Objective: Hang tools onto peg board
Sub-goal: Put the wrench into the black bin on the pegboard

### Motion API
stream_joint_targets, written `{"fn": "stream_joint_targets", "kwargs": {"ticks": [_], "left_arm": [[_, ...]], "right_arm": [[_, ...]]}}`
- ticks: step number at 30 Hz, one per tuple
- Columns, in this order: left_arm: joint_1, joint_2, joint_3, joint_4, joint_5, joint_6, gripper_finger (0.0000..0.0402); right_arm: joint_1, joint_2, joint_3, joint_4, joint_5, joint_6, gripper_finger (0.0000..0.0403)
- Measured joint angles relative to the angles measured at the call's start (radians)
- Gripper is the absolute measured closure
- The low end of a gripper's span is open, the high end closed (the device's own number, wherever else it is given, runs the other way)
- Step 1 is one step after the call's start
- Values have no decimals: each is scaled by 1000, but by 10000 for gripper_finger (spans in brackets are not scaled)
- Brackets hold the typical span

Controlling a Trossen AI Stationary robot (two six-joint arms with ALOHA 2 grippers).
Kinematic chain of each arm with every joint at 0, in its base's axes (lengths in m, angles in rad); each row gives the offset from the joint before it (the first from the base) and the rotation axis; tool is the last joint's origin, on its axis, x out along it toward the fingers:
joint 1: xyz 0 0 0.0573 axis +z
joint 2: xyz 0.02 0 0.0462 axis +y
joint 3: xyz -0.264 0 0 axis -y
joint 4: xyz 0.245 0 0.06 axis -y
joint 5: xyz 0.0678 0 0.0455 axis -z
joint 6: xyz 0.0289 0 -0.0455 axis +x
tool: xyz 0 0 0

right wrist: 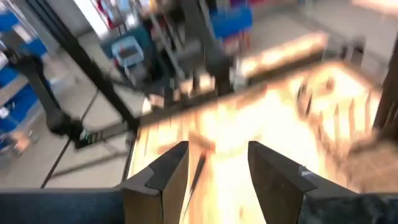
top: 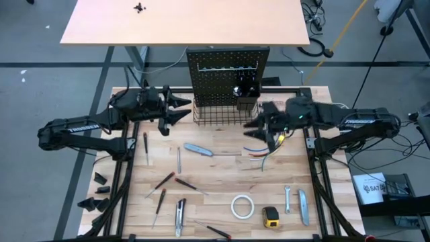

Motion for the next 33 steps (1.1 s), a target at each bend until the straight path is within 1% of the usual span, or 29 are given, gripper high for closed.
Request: {"fn": "stream_joint_targets", "kwargs": {"ticks": [4, 8, 11, 18, 22, 26, 33], "left_arm": [[-28, 0, 34, -120, -14, 34, 214], [-52, 0, 52, -194, -57, 85, 214], [-63, 0, 58, -265, -91, 88, 214], [-119, 0, 58, -372, -121, 88, 214], [-146, 0, 58, -377, -124, 88, 214], [-165, 0, 58, -401, -123, 109, 214], [-178, 0, 58, -447, -122, 109, 214]], "right_arm": [[56, 48, 0, -103, -1, 117, 243], [98, 99, 0, -119, -1, 183, 243], [123, 123, 0, -149, -5, 263, 243], [199, 135, 0, -338, -8, 522, 243], [255, 135, -1, -492, -6, 697, 243], [330, 135, -50, -569, -53, 858, 243], [449, 136, -207, -551, -111, 1136, 243]]}}
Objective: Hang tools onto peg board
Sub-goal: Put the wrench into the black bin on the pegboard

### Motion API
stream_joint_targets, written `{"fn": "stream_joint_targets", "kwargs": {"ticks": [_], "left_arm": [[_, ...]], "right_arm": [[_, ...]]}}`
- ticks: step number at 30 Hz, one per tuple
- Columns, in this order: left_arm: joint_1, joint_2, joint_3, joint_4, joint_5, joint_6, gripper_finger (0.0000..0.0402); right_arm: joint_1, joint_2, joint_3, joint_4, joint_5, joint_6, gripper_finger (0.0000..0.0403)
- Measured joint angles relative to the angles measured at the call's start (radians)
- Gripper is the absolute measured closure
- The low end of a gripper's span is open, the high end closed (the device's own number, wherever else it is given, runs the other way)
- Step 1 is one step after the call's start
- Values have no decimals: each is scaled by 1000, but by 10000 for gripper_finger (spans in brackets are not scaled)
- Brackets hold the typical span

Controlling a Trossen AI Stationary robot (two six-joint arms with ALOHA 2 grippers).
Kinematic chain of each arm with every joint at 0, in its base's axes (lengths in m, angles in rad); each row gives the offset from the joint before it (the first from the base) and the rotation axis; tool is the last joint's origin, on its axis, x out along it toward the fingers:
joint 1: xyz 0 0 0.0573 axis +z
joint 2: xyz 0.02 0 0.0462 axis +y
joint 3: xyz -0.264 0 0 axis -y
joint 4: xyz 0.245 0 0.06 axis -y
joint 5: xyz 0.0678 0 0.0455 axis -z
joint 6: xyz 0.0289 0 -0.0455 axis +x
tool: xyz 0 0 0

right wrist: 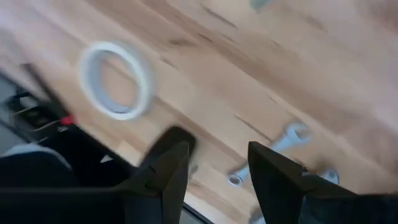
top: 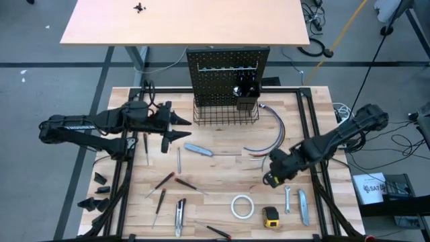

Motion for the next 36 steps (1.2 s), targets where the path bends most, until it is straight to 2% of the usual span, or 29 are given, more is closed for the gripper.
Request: {"fn": "stream_joint_targets", "kwargs": {"ticks": [8, 14, 23, 28, 36], "left_arm": [[-28, 0, 0, -8, 2, -3, 214], [-33, 0, 0, -4, 2, -27, 214], [-33, 0, 0, 3, -6, -55, 214], [-33, 0, 0, 2, -15, -56, 214], [-33, 0, 0, 11, -24, -55, 214]], "right_arm": [[115, 0, -213, 192, -70, 267, 243], [148, 0, -296, 210, -65, 330, 243], [195, 17, -314, 302, -73, 419, 243], [231, 96, -315, 353, -72, 463, 243], [239, 257, -309, 417, -91, 404, 252]]}}
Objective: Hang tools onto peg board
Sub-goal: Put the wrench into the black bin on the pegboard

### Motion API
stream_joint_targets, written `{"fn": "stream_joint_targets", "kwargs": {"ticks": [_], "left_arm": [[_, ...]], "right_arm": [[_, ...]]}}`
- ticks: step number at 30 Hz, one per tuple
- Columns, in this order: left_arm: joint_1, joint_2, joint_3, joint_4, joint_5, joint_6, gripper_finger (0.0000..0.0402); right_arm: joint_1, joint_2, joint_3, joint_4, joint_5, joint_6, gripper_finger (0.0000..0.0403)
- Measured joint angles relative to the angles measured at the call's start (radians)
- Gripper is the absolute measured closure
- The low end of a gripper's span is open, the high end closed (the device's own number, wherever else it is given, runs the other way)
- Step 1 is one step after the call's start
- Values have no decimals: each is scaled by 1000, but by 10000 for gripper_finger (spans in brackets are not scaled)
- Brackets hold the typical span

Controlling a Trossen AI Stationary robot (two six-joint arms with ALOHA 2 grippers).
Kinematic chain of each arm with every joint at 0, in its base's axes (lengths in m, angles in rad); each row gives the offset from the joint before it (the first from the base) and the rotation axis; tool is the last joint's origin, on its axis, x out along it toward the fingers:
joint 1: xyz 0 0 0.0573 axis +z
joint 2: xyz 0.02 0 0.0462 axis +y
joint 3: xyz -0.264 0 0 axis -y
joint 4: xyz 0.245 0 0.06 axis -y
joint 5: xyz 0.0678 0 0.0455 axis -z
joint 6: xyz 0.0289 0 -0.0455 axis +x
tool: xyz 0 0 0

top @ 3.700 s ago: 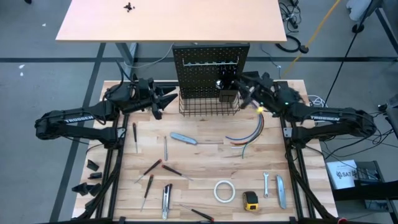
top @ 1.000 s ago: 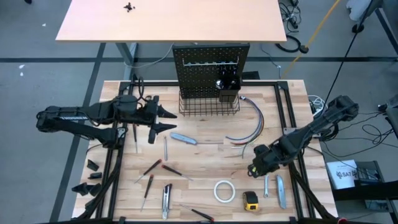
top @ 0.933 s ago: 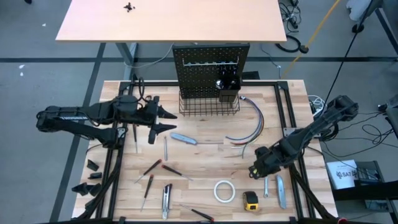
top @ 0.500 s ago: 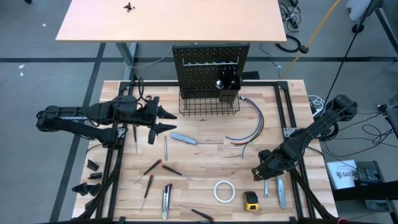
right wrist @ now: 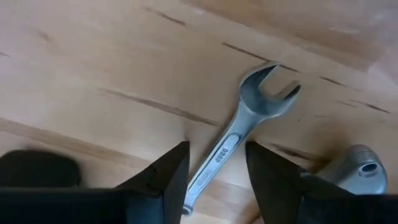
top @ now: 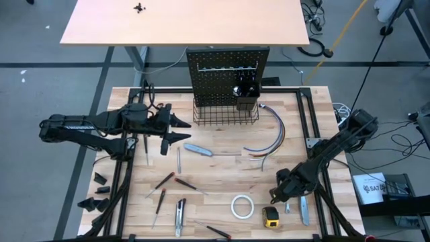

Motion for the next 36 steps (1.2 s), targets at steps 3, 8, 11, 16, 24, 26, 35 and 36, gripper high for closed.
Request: {"fn": "stream_joint_targets", "kwargs": {"ticks": [3, 8, 11, 16, 24, 26, 35, 36], "left_arm": [[0, 0, 0, 0, -1, 0, 214], [0, 0, 0, -1, -1, 1, 214], [-1, 0, 0, -4, 0, 3, 214], [-6, 0, 0, -8, 2, 19, 214], [-6, 0, 0, -11, 5, 36, 214], [-6, 0, 0, -8, 6, 34, 214], [-8, 0, 0, -12, 13, 2, 214], [-11, 3, 0, -14, 19, 3, 214]], "right_arm": [[-6, 22, 2, 2, -15, -2, 285], [-26, 23, 1, -12, -9, 47, 379], [-46, 23, 1, -8, 3, 56, 382], [-93, 29, 35, -9, 62, 10, 371], [-168, 35, 68, 71, 454, -106, 402], [-192, 36, 65, 119, 506, -186, 402], [-300, 33, 132, 245, 580, -519, 402], [-309, 33, 144, 246, 580, -552, 402]]}}
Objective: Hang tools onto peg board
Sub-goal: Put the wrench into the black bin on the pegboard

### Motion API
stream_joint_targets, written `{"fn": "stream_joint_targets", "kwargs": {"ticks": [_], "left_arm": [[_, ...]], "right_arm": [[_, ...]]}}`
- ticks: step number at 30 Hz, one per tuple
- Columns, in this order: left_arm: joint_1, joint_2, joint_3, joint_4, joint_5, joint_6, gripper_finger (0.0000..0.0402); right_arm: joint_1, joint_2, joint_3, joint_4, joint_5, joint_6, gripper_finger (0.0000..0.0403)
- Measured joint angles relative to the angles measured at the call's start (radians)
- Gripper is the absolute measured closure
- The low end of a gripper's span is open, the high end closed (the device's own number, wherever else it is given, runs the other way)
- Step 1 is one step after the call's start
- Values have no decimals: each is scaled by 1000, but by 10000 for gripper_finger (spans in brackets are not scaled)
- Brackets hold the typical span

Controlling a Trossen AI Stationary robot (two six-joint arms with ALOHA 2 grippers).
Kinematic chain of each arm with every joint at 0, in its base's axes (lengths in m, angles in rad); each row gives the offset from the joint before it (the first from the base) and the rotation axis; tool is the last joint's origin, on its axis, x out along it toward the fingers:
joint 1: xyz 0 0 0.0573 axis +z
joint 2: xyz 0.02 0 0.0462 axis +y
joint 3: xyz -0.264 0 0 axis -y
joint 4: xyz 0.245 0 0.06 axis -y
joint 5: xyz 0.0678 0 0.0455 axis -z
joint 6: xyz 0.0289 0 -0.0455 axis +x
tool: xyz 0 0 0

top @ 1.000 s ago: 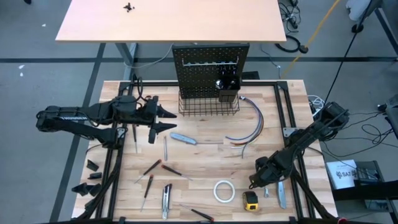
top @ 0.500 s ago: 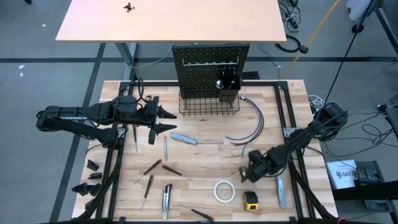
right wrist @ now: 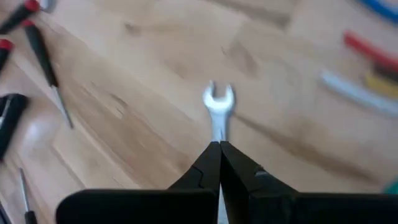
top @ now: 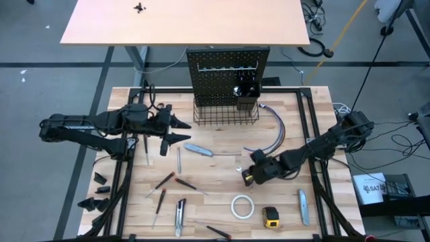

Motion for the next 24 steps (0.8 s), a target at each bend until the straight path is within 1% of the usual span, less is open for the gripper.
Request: {"fn": "stream_joint_targets", "kwargs": {"ticks": [3, 8, 12, 18, 24], "left_arm": [[-2, 26, 0, -4, 7, 4, 214], [-2, 95, 0, 15, 8, 5, 214], [-2, 168, -1, 61, 8, 18, 214], [-2, 293, -1, 157, 10, 31, 214], [-2, 410, -1, 274, 35, 16, 214]], "right_arm": [[-24, 0, 34, 2, -16, -68, 402], [-50, -1, 69, 2, -115, -174, 402], [-55, -7, 79, -1, -161, -225, 402], [-55, -40, 82, -22, -169, -276, 402], [-55, -99, 82, -173, -169, -315, 402]]}}
